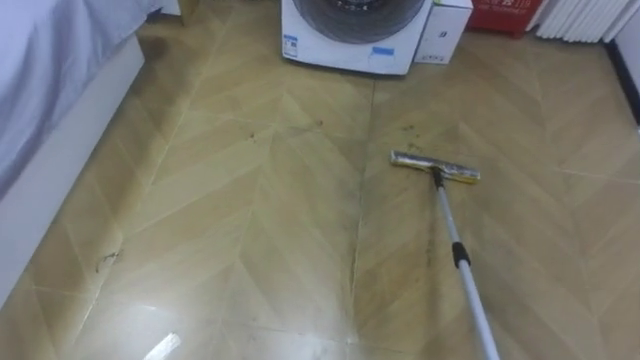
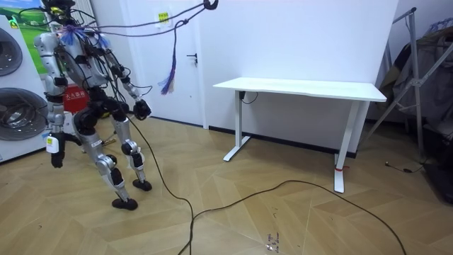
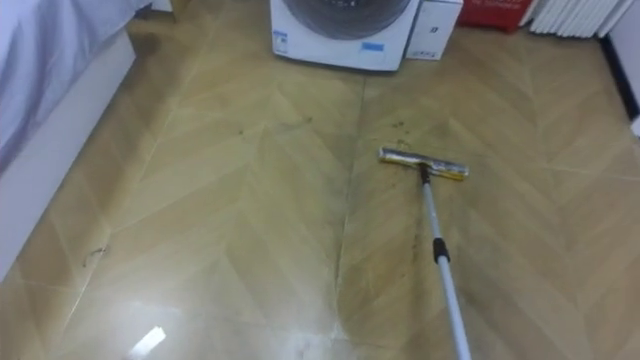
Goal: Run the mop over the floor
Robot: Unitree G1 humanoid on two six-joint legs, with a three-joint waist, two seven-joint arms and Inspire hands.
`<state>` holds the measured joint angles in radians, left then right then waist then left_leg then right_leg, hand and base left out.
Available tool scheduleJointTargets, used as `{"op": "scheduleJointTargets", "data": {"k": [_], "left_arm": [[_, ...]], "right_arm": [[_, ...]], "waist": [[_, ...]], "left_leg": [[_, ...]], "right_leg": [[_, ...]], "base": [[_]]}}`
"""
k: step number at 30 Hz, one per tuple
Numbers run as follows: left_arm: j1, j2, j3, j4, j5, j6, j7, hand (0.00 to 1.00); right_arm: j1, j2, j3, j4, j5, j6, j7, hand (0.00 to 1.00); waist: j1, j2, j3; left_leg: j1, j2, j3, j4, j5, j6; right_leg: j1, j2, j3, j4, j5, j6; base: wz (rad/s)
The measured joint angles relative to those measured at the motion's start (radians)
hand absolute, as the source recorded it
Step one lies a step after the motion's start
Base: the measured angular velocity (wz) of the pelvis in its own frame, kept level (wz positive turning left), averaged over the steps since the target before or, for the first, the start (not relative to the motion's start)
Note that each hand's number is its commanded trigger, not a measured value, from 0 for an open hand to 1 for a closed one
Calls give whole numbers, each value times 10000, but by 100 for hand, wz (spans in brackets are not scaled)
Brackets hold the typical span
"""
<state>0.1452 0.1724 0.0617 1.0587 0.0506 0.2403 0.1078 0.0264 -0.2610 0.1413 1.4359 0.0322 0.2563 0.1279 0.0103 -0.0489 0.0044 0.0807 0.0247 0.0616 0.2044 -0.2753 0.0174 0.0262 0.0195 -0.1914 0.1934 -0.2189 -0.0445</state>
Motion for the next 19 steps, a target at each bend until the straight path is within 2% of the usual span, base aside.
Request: {"op": "scheduleJointTargets", "data": {"k": [5, 12, 19], "left_arm": [[-12, -73, 144, 29, -6, 17, 109, 0], [-177, -89, 149, 212, -21, -1, 176, 0], [-397, -188, 348, 149, -25, -17, 167, 0]], "right_arm": [[136, 93, -276, -33, -421, 15, 186, 100], [306, 126, -527, -450, -808, 96, 183, 100], [218, 300, -578, -728, -782, 459, 166, 100]], "waist": [[-90, 32, -8], [-82, 74, 6], [-38, 41, 29]], "left_leg": [[122, 14, 182, -27, 8, -14], [391, 30, 181, -78, 8, -14], [636, 40, 135, -93, 9, -16]], "right_leg": [[89, 35, 116, -73, 25, -12], [305, 36, 290, -61, 26, -12], [514, 35, 261, -28, 26, -13]], "base": [[-6], [-8], [0]]}}
